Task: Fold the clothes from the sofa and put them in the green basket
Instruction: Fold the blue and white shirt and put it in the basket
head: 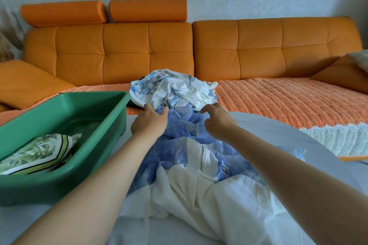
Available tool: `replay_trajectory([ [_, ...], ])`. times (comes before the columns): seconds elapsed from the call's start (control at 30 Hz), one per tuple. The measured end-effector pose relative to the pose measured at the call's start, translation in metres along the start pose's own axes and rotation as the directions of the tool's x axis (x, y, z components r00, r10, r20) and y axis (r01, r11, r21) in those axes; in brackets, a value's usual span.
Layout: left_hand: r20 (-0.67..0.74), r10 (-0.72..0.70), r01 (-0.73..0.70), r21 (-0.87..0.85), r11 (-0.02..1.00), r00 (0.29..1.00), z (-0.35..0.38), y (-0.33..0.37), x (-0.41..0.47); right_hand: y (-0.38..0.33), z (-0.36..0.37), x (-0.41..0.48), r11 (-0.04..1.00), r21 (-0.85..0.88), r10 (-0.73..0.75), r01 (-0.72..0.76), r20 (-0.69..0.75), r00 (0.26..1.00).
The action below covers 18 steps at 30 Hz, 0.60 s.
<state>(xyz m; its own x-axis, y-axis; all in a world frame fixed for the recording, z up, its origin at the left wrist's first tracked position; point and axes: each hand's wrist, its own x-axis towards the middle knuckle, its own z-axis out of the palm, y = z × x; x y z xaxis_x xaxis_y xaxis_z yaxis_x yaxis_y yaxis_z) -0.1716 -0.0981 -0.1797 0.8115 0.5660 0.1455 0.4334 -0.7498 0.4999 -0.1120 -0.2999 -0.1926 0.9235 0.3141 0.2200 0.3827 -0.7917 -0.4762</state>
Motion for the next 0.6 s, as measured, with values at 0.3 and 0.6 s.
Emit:
replay_trajectory([
  [0.3, 0.163, 0.238, -0.133, -0.481, 0.866, 0.957, 0.023, 0.003, 0.043, 0.012, 0.026, 0.053, 0.985, -0.170, 0.049, -0.034, 0.088, 0.995],
  [0.6, 0.086, 0.289, -0.249, -0.317, 0.915, 0.953, -0.002, 0.003, 0.058, 0.018, -0.003, 0.064, 0.955, 0.043, 0.295, -0.294, -0.240, 0.925],
])
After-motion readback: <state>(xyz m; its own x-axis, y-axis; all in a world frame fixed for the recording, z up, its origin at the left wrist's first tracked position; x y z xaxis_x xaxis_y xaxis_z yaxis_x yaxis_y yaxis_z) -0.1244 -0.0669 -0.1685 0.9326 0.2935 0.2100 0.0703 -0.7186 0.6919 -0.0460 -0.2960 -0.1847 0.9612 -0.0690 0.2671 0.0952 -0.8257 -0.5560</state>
